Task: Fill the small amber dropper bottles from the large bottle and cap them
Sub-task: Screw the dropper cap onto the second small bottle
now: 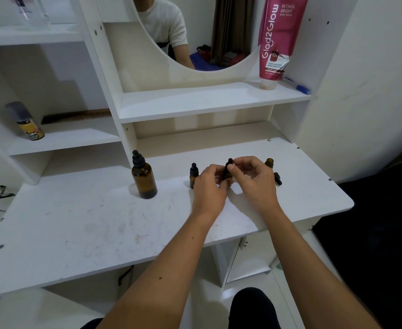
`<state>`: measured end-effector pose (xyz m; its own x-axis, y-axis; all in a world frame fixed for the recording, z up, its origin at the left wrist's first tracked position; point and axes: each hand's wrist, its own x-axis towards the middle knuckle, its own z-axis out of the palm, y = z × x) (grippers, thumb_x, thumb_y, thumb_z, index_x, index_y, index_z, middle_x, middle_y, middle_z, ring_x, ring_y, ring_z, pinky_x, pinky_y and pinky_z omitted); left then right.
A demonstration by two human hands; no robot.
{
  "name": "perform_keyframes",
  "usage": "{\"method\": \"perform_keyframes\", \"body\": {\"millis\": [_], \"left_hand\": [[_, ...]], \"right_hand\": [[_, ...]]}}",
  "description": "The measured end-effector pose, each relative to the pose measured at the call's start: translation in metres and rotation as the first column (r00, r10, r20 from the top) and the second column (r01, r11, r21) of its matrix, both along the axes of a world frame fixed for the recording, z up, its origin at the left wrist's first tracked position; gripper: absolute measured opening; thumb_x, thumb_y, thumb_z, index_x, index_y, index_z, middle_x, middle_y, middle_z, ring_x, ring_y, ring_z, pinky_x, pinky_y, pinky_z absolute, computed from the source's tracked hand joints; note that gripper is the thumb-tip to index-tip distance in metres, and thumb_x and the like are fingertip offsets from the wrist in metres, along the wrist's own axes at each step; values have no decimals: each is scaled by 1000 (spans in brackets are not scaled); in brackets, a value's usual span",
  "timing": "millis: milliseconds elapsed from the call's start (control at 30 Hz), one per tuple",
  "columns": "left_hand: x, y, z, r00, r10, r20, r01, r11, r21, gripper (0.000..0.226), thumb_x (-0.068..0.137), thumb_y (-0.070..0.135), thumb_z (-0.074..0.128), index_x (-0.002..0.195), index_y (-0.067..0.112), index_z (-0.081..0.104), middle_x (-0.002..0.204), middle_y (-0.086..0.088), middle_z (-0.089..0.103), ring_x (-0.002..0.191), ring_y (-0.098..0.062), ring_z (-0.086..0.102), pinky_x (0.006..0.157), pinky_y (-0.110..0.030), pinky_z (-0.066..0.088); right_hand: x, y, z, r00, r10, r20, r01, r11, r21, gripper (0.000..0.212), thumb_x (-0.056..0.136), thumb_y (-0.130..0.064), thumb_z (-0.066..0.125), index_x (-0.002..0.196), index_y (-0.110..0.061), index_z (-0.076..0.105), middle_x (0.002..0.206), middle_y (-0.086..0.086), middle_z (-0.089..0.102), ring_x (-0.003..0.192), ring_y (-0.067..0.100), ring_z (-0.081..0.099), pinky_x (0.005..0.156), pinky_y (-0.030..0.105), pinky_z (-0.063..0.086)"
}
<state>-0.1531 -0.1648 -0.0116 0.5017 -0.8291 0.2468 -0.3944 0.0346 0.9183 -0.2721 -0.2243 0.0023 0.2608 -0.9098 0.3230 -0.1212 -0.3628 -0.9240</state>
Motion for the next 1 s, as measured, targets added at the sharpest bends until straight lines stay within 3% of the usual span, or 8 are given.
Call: {"method": "perform_keyframes", "body": {"millis": [100,233,333,500,633,733,900,1000], "left_hand": [[0,0,0,1000,5,14,-5,1000,6,21,96,10,71,117,13,69,105,9,71,96,-1,67,87,-13,54],[0,1,0,1000,2,22,-2,1000,17,21,97,9,70,117,14,68,105,8,71,97,-1,67,85,-9,52],[0,1,0,1000,-5,17,5,1000,14,20,97,9,69,116,14,68,104,8,72,98,-3,68,88,-15,55],[1,0,-2,1000,3,11,-4,1000,16,21,96,11,72,116,14,69,105,8,72,98,-6,68,91,-22,57],[1,-1,-3,1000,4,13,-4,1000,22,22,94,11,74,116,13,69,104,6,72,98,-7,69,92,-24,58],[1,0,-1,1000,3,13,-4,1000,22,21,95,12,74,115,14,69,103,7,72,96,-5,68,89,-17,56],[0,1,0,999,15,43,-16,1000,24,18,96,11,71,113,16,69,99,10,71,92,2,67,80,-6,51],[0,0,0,998,24,53,-25,999,21,17,96,10,70,113,15,69,100,10,71,93,1,67,80,-8,51]], "right_hand": [[1,1,0,997,32,-66,-36,998,-60,27,101,-11,70,127,-14,74,117,1,76,106,12,72,100,35,59],[2,-1,-1,994,52,-92,-55,998,-31,22,99,-13,72,121,-15,77,112,-1,78,106,13,74,102,41,59],[1,-2,-1,997,38,-63,-37,999,10,19,96,-14,77,114,-13,76,105,0,78,100,14,75,99,39,61],[0,-4,-3,995,81,-60,-83,996,-24,26,103,-8,65,126,-16,75,120,2,74,116,17,71,105,43,57],[-1,-7,-4,992,99,-74,-101,995,-19,23,103,-6,65,121,-13,77,117,1,75,114,19,72,105,47,58],[1,-6,-4,993,65,-103,-69,997,-35,19,101,-8,68,118,-11,76,112,0,77,107,14,73,101,38,59],[4,-3,-5,985,-21,-173,-5,990,-144,16,99,-8,69,113,-13,73,110,1,74,98,2,70,88,9,52],[6,-1,-6,981,-62,-185,26,981,-191,15,99,-8,69,113,-12,73,107,-1,72,94,-5,67,86,6,50]]}}
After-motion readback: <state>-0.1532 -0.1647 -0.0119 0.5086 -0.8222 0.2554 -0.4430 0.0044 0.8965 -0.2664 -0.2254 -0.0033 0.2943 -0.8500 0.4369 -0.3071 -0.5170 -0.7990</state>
